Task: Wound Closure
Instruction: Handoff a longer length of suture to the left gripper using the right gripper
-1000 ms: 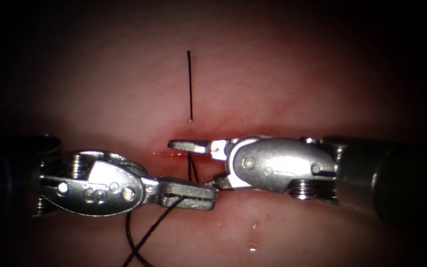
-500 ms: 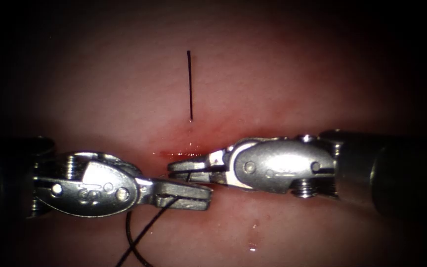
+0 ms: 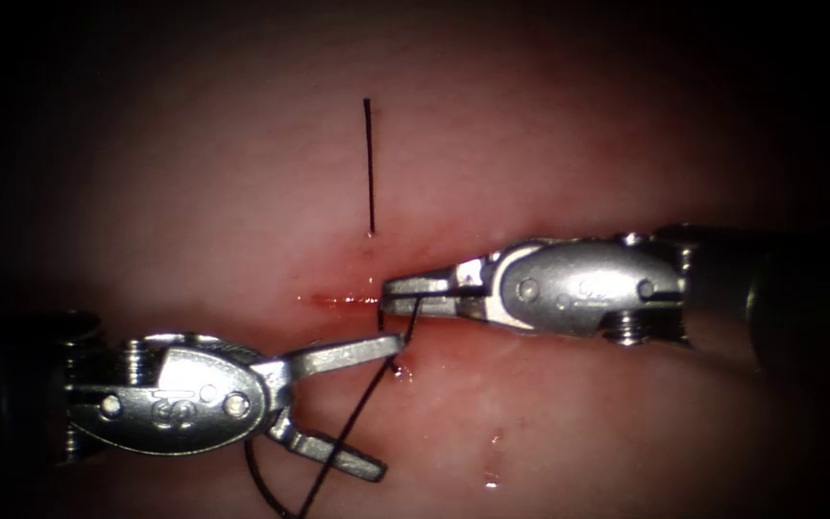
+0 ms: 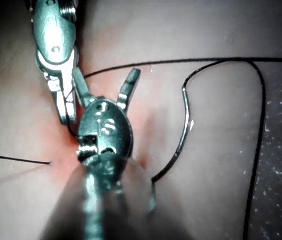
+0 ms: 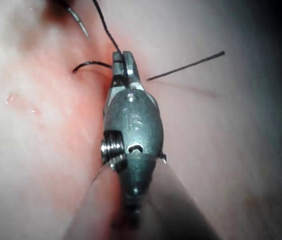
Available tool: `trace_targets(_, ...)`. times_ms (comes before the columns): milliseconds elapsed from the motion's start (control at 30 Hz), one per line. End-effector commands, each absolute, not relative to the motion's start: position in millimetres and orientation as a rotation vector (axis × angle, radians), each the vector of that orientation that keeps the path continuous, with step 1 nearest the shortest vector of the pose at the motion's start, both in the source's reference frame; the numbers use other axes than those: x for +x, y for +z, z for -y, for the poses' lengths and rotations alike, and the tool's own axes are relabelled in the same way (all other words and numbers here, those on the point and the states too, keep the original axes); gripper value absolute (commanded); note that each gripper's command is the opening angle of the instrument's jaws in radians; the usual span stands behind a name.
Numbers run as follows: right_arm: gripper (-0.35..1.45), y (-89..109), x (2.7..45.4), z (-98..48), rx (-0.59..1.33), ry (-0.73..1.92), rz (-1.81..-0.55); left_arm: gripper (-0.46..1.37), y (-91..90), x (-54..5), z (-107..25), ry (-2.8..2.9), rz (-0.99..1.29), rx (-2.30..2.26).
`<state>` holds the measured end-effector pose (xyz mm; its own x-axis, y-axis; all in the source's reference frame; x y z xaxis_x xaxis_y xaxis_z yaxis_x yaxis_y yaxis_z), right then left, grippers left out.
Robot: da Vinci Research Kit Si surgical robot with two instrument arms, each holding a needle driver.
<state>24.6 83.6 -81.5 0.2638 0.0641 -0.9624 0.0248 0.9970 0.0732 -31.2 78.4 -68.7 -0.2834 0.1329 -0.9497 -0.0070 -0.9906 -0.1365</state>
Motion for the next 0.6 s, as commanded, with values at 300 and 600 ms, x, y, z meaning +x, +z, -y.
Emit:
trace_targets(300,-0.35,-79.5,26.0,-85.4,0.101,0.075,-1.280,0.59,-69.4,-31.5,-77.5,2.456,0.097,-1.861)
trace_targets(600,-0.35,-77.8,27.6,-85.7,0.115,0.060,-1.268,0.36,-70.6,-29.7,-77.7,2.389,0.032,-1.939)
